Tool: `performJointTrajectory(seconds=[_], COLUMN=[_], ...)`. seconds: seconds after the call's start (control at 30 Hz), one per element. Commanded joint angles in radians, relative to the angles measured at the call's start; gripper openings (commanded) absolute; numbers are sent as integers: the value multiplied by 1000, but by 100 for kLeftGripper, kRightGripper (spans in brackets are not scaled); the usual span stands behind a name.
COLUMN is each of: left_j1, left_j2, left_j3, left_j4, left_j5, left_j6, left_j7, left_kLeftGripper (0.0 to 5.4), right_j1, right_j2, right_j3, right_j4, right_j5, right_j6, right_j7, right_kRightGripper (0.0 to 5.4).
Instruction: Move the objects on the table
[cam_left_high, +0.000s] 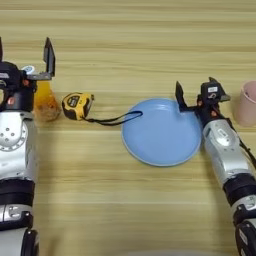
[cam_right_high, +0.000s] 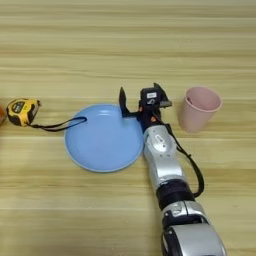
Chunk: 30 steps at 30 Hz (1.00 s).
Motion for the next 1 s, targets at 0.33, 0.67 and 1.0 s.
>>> performJointTrajectory(seconds=[0.33, 0.67, 1.0], left_j1=[-3, -19, -62], left_j2=[24, 21, -18], left_j3=[8, 51, 43], left_j4=[61, 69, 223], left_j5=[174, 163, 100], left_j6=[35, 2, 63], left_j7=[76, 122, 51], left_kLeftGripper=[537, 537, 537], right_j1=[-13, -14, -14], right_j2=[5, 7, 8], right_j3=[0, 2, 2], right_j4=[-1, 1, 1], right_j5=[-5, -6, -8], right_j6=[-7, -10, -13], right_j7=[4, 11, 12], right_kRightGripper=[540, 540, 540])
